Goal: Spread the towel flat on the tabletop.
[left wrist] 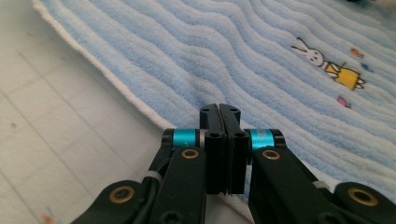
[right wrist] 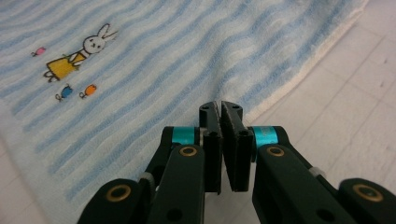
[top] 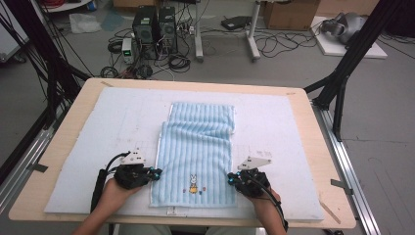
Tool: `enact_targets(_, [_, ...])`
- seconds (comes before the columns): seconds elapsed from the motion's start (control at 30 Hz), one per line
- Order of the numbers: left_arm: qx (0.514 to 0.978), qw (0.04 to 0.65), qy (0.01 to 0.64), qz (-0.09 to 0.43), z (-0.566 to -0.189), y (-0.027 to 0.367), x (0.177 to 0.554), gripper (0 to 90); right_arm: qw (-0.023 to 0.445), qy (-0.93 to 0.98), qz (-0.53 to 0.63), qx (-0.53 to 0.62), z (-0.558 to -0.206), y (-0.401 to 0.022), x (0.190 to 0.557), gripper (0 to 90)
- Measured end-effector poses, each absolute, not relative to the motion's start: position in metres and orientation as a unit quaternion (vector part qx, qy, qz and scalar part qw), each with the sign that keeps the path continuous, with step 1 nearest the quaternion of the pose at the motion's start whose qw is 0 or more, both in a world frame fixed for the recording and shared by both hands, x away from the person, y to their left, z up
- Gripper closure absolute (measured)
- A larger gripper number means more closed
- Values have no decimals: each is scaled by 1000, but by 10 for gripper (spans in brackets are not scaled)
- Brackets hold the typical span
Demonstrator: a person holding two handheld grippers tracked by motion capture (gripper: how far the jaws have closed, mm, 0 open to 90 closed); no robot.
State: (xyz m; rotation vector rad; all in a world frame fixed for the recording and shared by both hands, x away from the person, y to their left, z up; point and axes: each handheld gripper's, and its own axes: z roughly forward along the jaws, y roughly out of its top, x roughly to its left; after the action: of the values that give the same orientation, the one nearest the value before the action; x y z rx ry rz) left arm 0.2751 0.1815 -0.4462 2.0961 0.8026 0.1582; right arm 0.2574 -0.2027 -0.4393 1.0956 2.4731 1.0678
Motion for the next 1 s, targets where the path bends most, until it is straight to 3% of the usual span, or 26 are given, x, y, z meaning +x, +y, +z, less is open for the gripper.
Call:
enact_targets(0.5, [832, 468, 297, 12, -438, 202, 239, 883, 109, 851, 382, 342, -416, -203, 203, 863])
enact_targets(0.53, [831, 470, 298, 20, -438, 201, 240, 867, 113, 853, 381, 339, -416, -202, 201, 822])
enact_targets(0.57, [823, 474, 312, 29, -438, 201, 243, 783, 117, 852, 376, 344, -416, -201, 201, 754])
enact_targets(0.6, [819, 475, 321, 37, -438, 201, 245, 629, 124, 849, 377, 349, -417, -201, 203, 710])
enact_targets(0.63, [814, 477, 327, 50, -437, 201, 249, 563, 125, 847, 379, 352, -417, -201, 206, 665])
enact_targets(0.7, [804, 484, 339, 73, -435, 200, 256, 498, 136, 837, 382, 367, -417, -201, 214, 631])
enact_targets(0.83, [782, 488, 372, 107, -433, 196, 282, 471, 163, 817, 384, 398, -420, -199, 242, 639])
enact_targets(1.0, [789, 459, 394, 109, -441, 185, 304, 550, 168, 818, 358, 418, -432, -192, 269, 707])
